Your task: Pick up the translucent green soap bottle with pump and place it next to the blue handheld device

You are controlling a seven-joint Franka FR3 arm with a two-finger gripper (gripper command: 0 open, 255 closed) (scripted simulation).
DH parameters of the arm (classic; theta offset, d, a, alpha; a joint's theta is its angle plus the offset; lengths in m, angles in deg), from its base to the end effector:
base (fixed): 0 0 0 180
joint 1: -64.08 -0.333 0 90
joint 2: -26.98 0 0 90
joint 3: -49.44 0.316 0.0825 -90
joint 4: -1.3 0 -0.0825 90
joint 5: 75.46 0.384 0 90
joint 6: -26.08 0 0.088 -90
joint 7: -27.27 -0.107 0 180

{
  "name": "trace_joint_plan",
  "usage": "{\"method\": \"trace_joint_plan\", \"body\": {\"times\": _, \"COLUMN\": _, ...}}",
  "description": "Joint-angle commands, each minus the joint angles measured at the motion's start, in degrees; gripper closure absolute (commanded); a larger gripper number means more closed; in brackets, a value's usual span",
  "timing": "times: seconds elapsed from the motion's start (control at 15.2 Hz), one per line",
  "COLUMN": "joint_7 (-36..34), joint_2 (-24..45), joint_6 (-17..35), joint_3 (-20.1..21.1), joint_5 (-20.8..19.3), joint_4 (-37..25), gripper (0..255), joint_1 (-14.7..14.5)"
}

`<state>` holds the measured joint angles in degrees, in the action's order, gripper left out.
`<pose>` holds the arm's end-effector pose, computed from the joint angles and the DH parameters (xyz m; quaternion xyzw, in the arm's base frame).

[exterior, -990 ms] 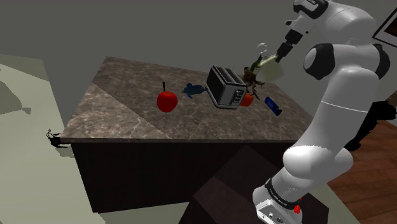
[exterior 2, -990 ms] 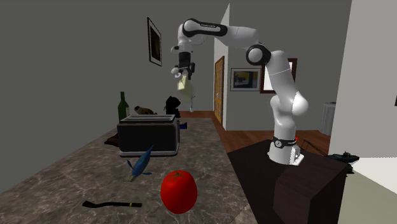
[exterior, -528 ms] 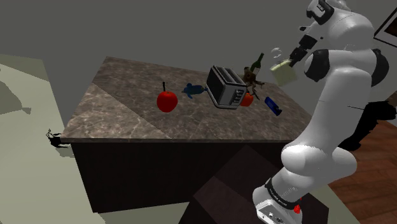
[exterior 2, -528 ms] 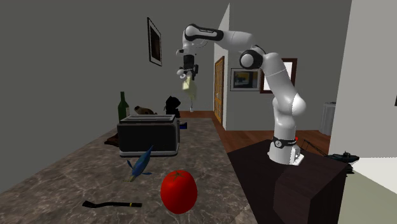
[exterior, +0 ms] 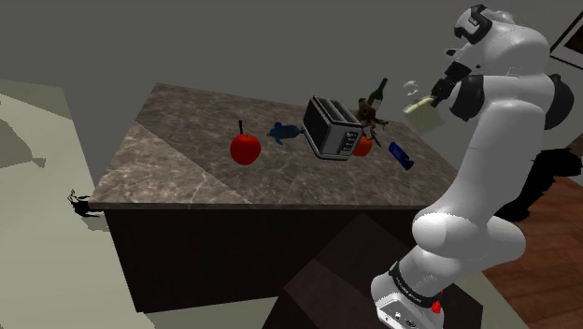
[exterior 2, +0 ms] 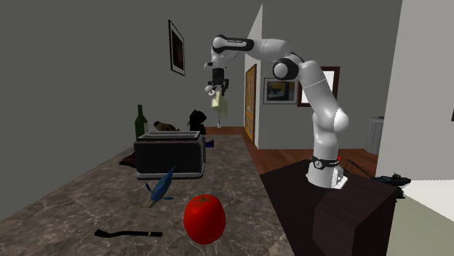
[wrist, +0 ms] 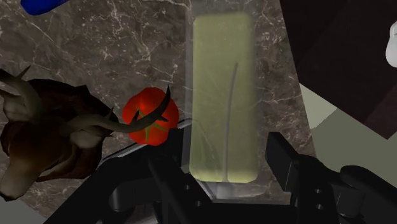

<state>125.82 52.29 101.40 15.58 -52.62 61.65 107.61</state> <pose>0.2800 -0.5814 0.6069 -0.9668 -0.2367 -0.0717 0.0639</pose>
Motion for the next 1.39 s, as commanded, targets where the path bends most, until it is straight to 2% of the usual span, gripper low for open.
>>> {"method": "trace_joint_plan", "body": {"times": 0.0, "joint_7": 0.3, "joint_2": -1.1, "joint_6": 2.3, "joint_3": -0.1, "joint_5": -0.7, "joint_4": 3.3, "gripper": 255, "joint_1": -1.1}}
{"method": "trace_joint_plan", "body": {"times": 0.59, "joint_7": 1.4, "joint_2": -3.7, "joint_6": 10.7, "joint_3": -0.3, "joint_5": -2.2, "joint_4": 14.4, "gripper": 255, "joint_1": -3.9}}
{"method": "trace_joint_plan", "body": {"times": 1.32, "joint_7": 2.8, "joint_2": -4.5, "joint_6": 19.4, "joint_3": -0.2, "joint_5": -2.5, "joint_4": 24.1, "gripper": 255, "joint_1": -5.6}}
